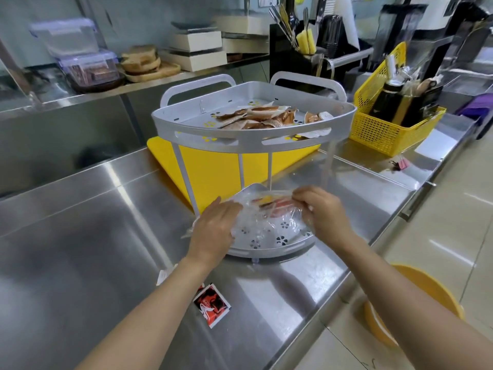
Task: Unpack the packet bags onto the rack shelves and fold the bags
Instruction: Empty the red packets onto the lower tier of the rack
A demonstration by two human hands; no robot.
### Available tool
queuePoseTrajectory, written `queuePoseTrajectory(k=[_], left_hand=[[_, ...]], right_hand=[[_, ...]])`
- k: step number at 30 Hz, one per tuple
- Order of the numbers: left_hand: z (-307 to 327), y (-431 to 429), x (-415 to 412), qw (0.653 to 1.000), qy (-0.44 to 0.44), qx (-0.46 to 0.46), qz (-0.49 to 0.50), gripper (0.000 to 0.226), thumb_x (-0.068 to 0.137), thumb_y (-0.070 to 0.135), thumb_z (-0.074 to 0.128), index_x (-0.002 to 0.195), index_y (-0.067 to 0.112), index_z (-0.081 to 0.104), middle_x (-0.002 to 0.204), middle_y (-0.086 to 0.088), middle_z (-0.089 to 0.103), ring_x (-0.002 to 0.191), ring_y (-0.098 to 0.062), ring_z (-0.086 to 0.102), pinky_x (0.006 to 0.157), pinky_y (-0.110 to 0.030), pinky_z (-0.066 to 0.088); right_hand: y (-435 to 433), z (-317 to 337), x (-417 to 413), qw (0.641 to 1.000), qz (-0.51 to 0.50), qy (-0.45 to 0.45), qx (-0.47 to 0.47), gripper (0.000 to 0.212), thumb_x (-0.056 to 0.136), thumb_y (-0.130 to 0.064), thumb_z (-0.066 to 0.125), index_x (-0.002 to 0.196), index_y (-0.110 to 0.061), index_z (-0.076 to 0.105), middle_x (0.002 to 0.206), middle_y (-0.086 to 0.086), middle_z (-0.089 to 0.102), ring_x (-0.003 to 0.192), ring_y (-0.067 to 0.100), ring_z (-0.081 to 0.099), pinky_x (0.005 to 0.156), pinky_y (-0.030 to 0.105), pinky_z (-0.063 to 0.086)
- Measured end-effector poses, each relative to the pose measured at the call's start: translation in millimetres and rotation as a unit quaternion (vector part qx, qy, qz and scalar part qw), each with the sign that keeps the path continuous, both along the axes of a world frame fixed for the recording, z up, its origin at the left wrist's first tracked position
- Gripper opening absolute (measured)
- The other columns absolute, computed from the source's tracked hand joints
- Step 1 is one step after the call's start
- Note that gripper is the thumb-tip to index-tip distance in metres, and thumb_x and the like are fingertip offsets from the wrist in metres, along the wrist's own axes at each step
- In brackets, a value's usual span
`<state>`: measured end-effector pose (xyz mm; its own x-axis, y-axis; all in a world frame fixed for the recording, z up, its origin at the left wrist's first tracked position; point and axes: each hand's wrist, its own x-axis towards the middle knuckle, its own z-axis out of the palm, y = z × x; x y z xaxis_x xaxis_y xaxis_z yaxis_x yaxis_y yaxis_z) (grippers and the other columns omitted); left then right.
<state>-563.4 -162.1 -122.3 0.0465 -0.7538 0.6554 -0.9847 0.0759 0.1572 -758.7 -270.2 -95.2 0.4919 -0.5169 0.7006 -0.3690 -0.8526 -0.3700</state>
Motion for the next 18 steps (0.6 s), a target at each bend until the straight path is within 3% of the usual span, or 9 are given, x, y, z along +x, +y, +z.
queuePoseTrajectory(k=[2,4,6,8,9,11,14,16,18], left_hand=[[-13.7,11.2,-0.4,0.999,-0.015,0.045,-0.008,0.045,0.063,-0.016,0.034,0.089,-0.004,0.068,0.080,-0.017,0.071,0.075,-0.033,0.069,0.083,-0.048,0.054],[-20.4,15.2,-2.8,0.996,-0.035,0.087,-0.008,0.046,0.054,-0.017,0.041,0.090,-0.003,0.067,0.077,-0.017,0.069,0.071,-0.033,0.067,0.080,-0.054,0.052],[-21.6,13.1,-4.4,0.992,-0.042,0.121,0.006,0.045,0.055,-0.017,0.050,0.095,-0.001,0.065,0.080,-0.015,0.067,0.074,-0.035,0.064,0.086,-0.052,0.049],[-19.6,10.2,-6.1,0.987,-0.051,0.149,0.034,0.037,0.066,-0.006,0.058,0.102,0.004,0.062,0.088,-0.013,0.064,0.084,-0.035,0.059,0.092,-0.047,0.041],[-17.8,8.9,-7.3,0.984,-0.054,0.165,0.043,0.033,0.072,0.002,0.060,0.104,0.006,0.060,0.091,-0.012,0.061,0.087,-0.034,0.056,0.091,-0.045,0.037],[-14.6,6.5,-9.3,0.981,-0.056,0.182,0.050,0.026,0.075,0.013,0.063,0.100,0.009,0.060,0.088,-0.011,0.059,0.087,-0.033,0.054,0.086,-0.041,0.033],[-6.0,6.0,-8.0,0.984,-0.008,0.167,0.059,0.016,0.069,0.006,0.060,0.076,0.015,0.050,0.063,-0.001,0.050,0.073,-0.031,0.053,0.074,-0.038,0.032],[-5.2,4.5,-6.7,0.974,0.032,0.209,0.084,0.023,0.072,0.008,0.052,0.067,0.020,0.033,0.060,0.010,0.033,0.075,-0.028,0.047,0.070,-0.032,0.022],[-7.9,0.0,-7.2,0.951,0.113,0.265,0.115,0.028,0.073,0.017,0.054,0.061,0.026,0.031,0.074,0.011,0.037,0.093,-0.025,0.044,0.074,-0.031,0.022]], right_hand=[[1.8,-22.8,-5.9,0.992,0.009,0.099,0.072,0.006,0.075,0.004,0.065,0.077,0.005,0.070,0.081,0.021,0.071,0.073,0.036,0.068,0.066,0.042,0.057],[1.6,-37.4,-9.1,0.975,0.012,0.179,0.134,0.010,0.081,-0.007,0.064,0.083,0.001,0.070,0.087,0.018,0.069,0.080,0.036,0.065,0.070,0.040,0.053],[-2.9,-44.9,-9.7,0.965,-0.023,0.181,0.189,0.013,0.082,-0.012,0.065,0.091,-0.003,0.069,0.092,0.014,0.063,0.084,0.033,0.061,0.073,0.037,0.049],[-7.3,-45.2,-7.2,0.941,-0.069,0.137,0.303,0.025,0.079,-0.009,0.068,0.103,-0.006,0.064,0.085,0.006,0.053,0.076,0.028,0.056,0.064,0.031,0.047],[-8.1,-43.6,-5.3,0.910,-0.065,0.098,0.397,0.030,0.079,-0.005,0.066,0.108,-0.007,0.061,0.079,0.004,0.050,0.067,0.025,0.054,0.055,0.029,0.047],[-8.0,-39.6,-4.4,0.806,-0.018,-0.010,0.592,0.027,0.083,0.004,0.055,0.108,-0.005,0.059,0.073,0.010,0.051,0.049,0.024,0.056,0.042,0.026,0.049],[-7.3,-36.4,-6.9,0.662,0.003,-0.115,0.741,0.023,0.083,0.005,0.042,0.089,0.000,0.064,0.077,0.021,0.058,0.052,0.029,0.067,0.047,0.033,0.056],[-4.7,-37.9,-5.5,0.602,-0.001,-0.150,0.785,0.014,0.085,-0.007,0.049,0.080,0.000,0.060,0.076,0.019,0.056,0.053,0.030,0.068,0.046,0.035,0.056],[-1.4,-41.0,-1.2,0.582,0.000,-0.163,0.797,0.011,0.086,-0.009,0.056,0.079,-0.001,0.059,0.073,0.013,0.058,0.049,0.026,0.066,0.043,0.033,0.055]])
